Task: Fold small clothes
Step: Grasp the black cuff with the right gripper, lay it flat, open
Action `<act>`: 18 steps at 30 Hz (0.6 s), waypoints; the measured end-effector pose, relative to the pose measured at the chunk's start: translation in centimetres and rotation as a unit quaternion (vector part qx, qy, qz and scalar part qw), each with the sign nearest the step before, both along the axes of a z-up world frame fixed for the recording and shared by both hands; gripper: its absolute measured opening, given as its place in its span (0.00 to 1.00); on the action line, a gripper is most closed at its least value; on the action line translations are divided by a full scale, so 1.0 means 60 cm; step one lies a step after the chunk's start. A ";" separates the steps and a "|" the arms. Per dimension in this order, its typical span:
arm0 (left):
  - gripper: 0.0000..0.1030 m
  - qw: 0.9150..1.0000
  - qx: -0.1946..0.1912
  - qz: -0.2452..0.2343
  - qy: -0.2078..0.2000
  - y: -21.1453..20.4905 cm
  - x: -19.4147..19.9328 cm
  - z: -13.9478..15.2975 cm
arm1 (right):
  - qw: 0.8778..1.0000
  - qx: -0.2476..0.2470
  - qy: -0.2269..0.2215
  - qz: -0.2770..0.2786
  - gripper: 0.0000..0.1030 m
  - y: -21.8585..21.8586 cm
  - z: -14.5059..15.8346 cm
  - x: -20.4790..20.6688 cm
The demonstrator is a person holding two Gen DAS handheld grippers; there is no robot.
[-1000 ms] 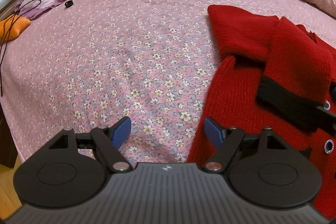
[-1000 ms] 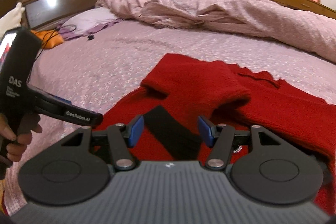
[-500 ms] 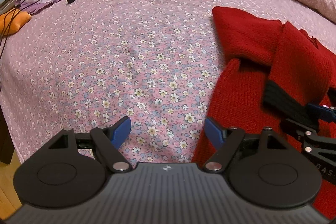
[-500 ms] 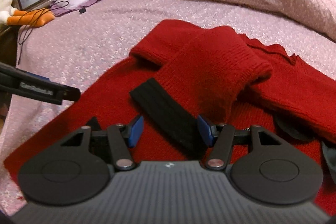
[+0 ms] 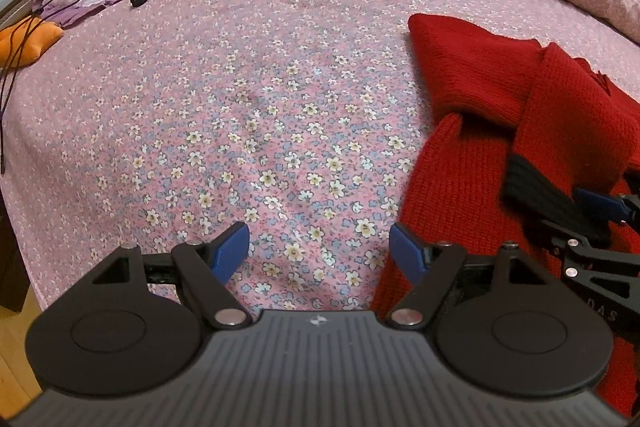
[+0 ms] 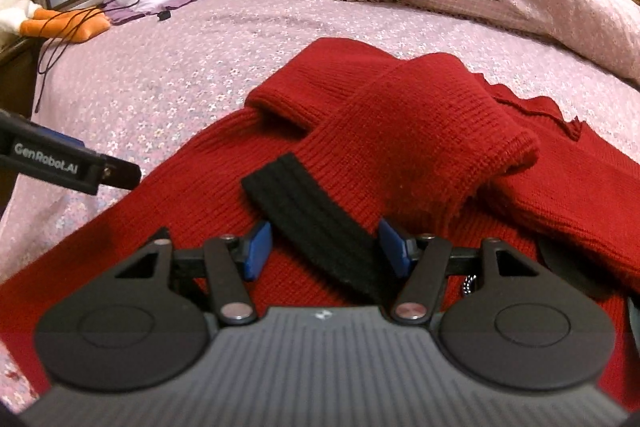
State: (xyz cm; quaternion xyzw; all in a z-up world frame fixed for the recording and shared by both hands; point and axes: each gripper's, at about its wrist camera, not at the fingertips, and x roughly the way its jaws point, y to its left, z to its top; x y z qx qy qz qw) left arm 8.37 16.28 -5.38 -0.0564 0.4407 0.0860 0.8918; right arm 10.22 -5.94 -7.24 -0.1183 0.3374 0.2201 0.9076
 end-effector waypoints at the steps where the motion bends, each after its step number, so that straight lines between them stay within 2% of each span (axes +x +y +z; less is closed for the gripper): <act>1: 0.78 1.000 0.001 -0.001 -0.001 -0.001 0.000 0.001 | 1.000 0.001 0.001 -0.002 0.59 0.000 0.000 0.001; 3: 0.78 1.000 0.003 -0.002 -0.002 -0.003 -0.001 0.003 | 1.000 -0.002 -0.002 -0.008 0.55 0.003 0.000 0.000; 6: 0.78 1.000 0.004 -0.002 -0.003 -0.005 -0.003 0.007 | 1.000 -0.011 -0.008 -0.022 0.39 0.004 0.003 -0.002; 8: 0.78 1.000 0.005 -0.004 -0.005 -0.007 -0.004 0.011 | 0.999 -0.004 -0.007 -0.037 0.23 -0.003 0.007 0.002; 10: 0.78 1.000 0.008 -0.008 -0.009 -0.011 -0.006 0.016 | 0.999 0.020 0.003 -0.050 0.17 -0.017 0.011 0.008; 13: 0.78 1.000 0.015 -0.018 -0.017 -0.019 -0.005 0.027 | 0.995 0.069 0.026 -0.066 0.11 -0.039 0.023 0.016; 18: 0.78 0.998 0.032 -0.036 -0.035 -0.046 0.010 0.044 | 0.987 0.128 0.033 -0.092 0.11 -0.078 0.057 0.017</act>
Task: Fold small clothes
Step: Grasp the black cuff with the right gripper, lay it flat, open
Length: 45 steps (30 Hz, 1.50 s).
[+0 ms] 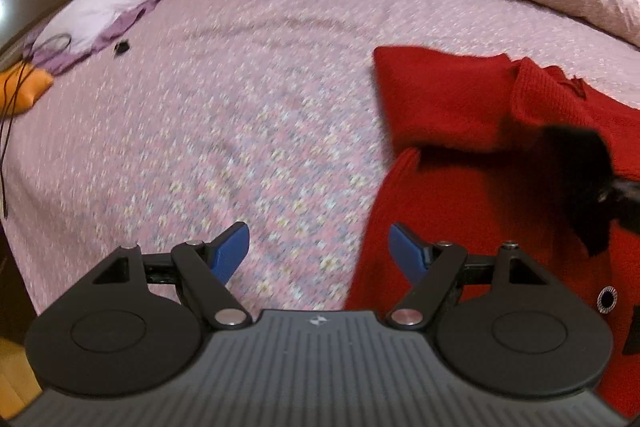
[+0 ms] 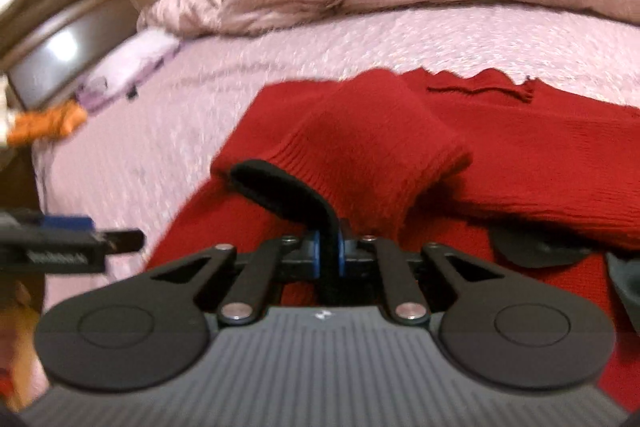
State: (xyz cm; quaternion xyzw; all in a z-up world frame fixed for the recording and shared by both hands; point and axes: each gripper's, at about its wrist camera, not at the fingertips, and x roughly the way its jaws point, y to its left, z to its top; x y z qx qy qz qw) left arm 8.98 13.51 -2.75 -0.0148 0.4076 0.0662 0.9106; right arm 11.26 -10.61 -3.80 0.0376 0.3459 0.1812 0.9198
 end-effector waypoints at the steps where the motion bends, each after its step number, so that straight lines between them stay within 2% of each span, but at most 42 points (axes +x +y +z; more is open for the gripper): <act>1: 0.79 1.000 0.003 -0.005 -0.003 -0.007 0.004 0.003 | 1.000 0.012 -0.002 -0.005 0.11 -0.010 0.011 0.000; 10: 0.78 0.998 0.027 -0.054 -0.029 -0.081 0.066 0.007 | 0.995 0.081 -0.028 -0.048 0.11 -0.099 0.100 0.020; 13: 0.78 0.998 0.009 -0.061 -0.016 -0.093 0.090 -0.001 | 0.993 0.082 -0.041 -0.069 0.11 -0.131 0.126 0.031; 16: 0.78 0.998 -0.005 -0.061 -0.009 -0.100 0.108 -0.011 | 0.992 0.074 -0.052 -0.084 0.11 -0.159 0.144 0.038; 22: 0.78 0.998 0.014 -0.058 -0.007 -0.108 0.140 -0.030 | 0.988 0.078 -0.056 -0.123 0.11 -0.219 0.163 0.053; 25: 0.78 0.998 0.022 -0.062 -0.003 -0.109 0.148 -0.038 | 0.982 0.100 -0.056 -0.148 0.11 -0.255 0.167 0.054; 31: 0.79 0.997 0.031 -0.064 0.004 -0.107 0.163 -0.054 | 0.972 0.112 -0.039 -0.202 0.11 -0.317 0.137 0.062; 40: 0.79 0.997 0.049 -0.066 0.006 -0.099 0.172 -0.056 | 0.959 0.101 0.036 -0.262 0.11 -0.362 0.007 0.097; 42: 0.79 0.996 0.043 -0.072 0.014 -0.097 0.164 -0.048 | 0.960 0.088 0.037 -0.262 0.11 -0.360 -0.015 0.098; 45: 0.79 0.996 0.014 -0.090 0.013 -0.094 0.143 -0.027 | 0.961 0.081 0.028 -0.262 0.11 -0.354 -0.021 0.095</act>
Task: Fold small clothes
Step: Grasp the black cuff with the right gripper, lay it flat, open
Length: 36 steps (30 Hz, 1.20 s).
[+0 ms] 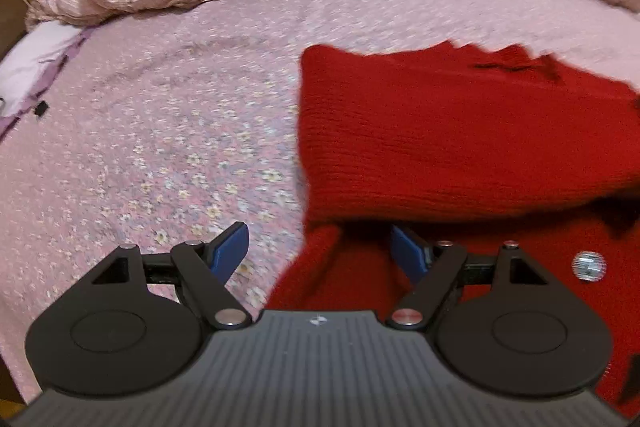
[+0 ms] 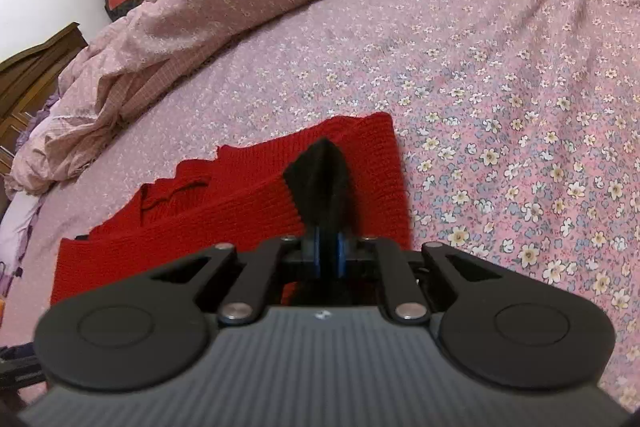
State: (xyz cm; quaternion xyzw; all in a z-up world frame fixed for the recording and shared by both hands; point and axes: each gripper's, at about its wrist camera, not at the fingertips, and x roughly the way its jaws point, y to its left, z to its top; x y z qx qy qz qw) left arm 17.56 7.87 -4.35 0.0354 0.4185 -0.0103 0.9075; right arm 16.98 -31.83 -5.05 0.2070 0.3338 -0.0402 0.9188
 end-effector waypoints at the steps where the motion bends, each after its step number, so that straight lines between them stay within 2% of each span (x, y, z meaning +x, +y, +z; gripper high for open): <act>1: 0.79 1.000 -0.008 -0.005 -0.005 0.000 -0.007 0.010 | 1.000 -0.003 0.001 0.001 0.13 0.001 0.002 -0.001; 4: 0.80 0.999 -0.017 -0.020 -0.033 -0.005 -0.016 0.037 | 1.000 -0.021 0.003 -0.001 0.15 0.007 0.015 -0.008; 7: 0.83 0.998 -0.016 -0.032 -0.048 -0.017 -0.001 0.043 | 0.999 -0.051 0.002 -0.018 0.17 0.012 0.036 -0.021; 10: 0.83 0.998 -0.002 -0.031 -0.046 -0.031 0.029 0.030 | 0.995 -0.090 -0.013 -0.030 0.17 0.025 0.059 -0.043; 14: 0.83 0.999 0.001 -0.031 -0.033 -0.041 0.071 0.005 | 0.994 -0.095 -0.046 -0.003 0.17 0.042 0.072 -0.067; 16: 0.83 0.999 0.002 -0.026 -0.030 -0.042 0.087 -0.007 | 0.994 -0.097 -0.045 0.020 0.17 0.050 0.066 -0.062; 20: 0.86 1.000 -0.013 -0.012 -0.020 -0.034 0.109 -0.017 | 0.993 -0.109 0.007 0.033 0.13 0.052 0.016 -0.030; 24: 0.87 0.999 -0.037 0.000 -0.008 -0.024 0.126 -0.025 | 0.993 -0.108 -0.016 0.033 0.11 0.041 -0.008 -0.021; 31: 0.87 0.999 -0.040 0.003 -0.009 -0.020 0.118 -0.016 | 0.995 -0.098 -0.023 0.029 0.12 0.043 -0.005 -0.023; 34: 0.87 0.999 -0.036 0.006 -0.007 -0.019 0.108 -0.006 | 0.994 -0.103 -0.029 0.031 0.14 0.046 0.000 -0.033; 36: 0.86 0.999 -0.033 0.009 -0.006 -0.017 0.101 0.002 | 0.994 -0.100 -0.032 0.032 0.19 0.047 0.004 -0.040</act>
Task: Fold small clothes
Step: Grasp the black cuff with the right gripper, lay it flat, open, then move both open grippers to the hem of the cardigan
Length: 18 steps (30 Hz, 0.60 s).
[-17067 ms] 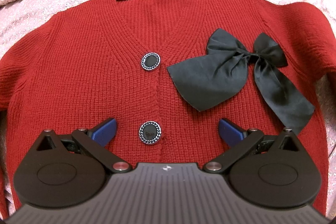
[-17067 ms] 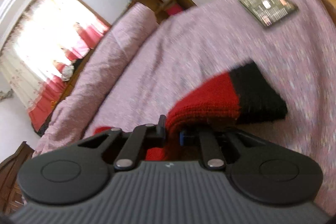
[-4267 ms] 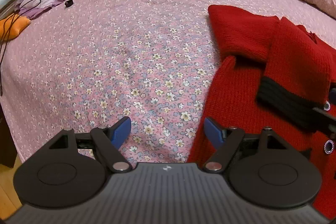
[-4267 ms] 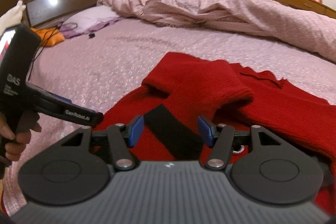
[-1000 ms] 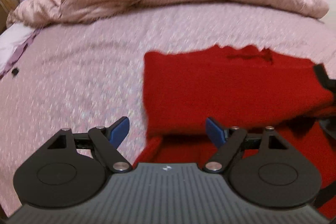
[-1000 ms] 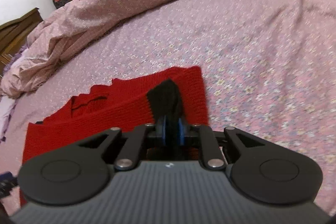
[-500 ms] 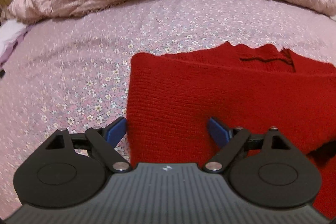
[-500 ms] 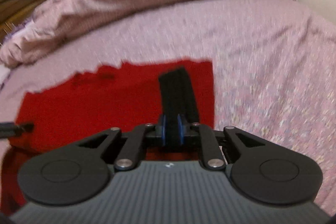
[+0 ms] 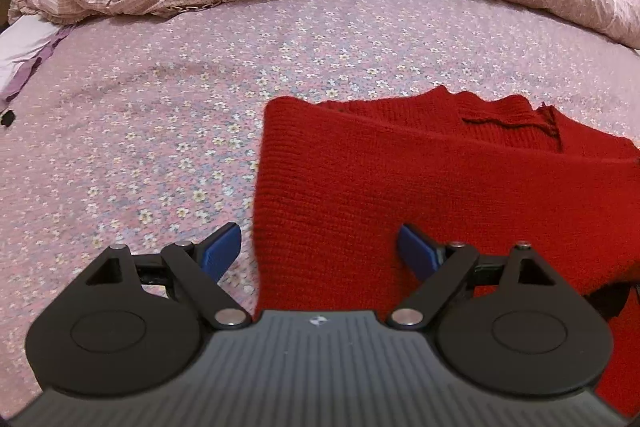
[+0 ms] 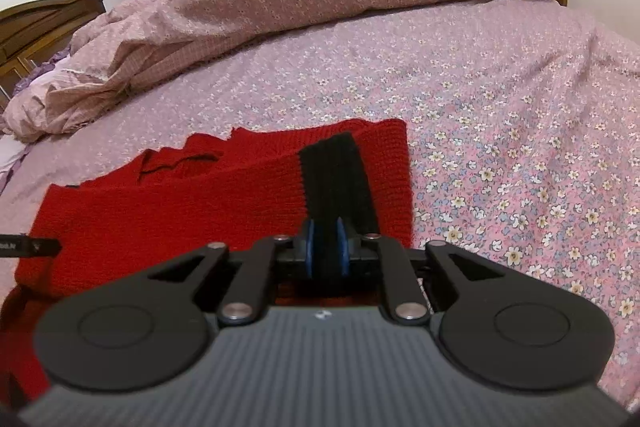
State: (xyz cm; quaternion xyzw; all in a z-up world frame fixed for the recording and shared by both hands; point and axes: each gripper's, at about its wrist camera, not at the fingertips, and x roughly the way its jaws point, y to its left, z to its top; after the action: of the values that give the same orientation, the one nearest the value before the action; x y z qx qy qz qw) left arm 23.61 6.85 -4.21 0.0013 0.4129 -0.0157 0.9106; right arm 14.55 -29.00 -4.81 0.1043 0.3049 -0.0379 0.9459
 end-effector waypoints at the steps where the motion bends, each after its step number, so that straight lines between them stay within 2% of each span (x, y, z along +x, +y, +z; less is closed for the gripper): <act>1: 0.86 1.000 0.001 0.002 0.000 0.002 -0.005 0.005 | 1.000 0.007 -0.001 0.001 0.27 0.000 0.003 -0.003; 2: 0.86 1.000 0.001 0.004 -0.002 0.004 -0.010 0.009 | 1.000 0.016 -0.003 0.002 0.36 0.000 0.008 -0.007; 4: 0.86 1.000 -0.003 0.005 -0.006 0.010 -0.024 0.020 | 1.000 0.022 -0.012 0.001 0.45 0.003 0.018 -0.019; 13: 0.86 1.000 -0.003 0.015 -0.022 0.037 -0.092 0.060 | 0.999 0.009 -0.030 0.019 0.47 0.024 0.062 -0.089; 18: 0.86 0.999 -0.001 0.021 -0.025 0.050 -0.137 0.074 | 0.999 0.004 -0.029 0.018 0.47 0.025 0.068 -0.129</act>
State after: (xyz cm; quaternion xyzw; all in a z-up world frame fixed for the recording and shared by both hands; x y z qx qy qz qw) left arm 15.39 9.84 0.20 -0.0073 0.3902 0.0028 0.9207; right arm 6.80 -27.52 -0.75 0.1040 0.2795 -0.0168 0.9543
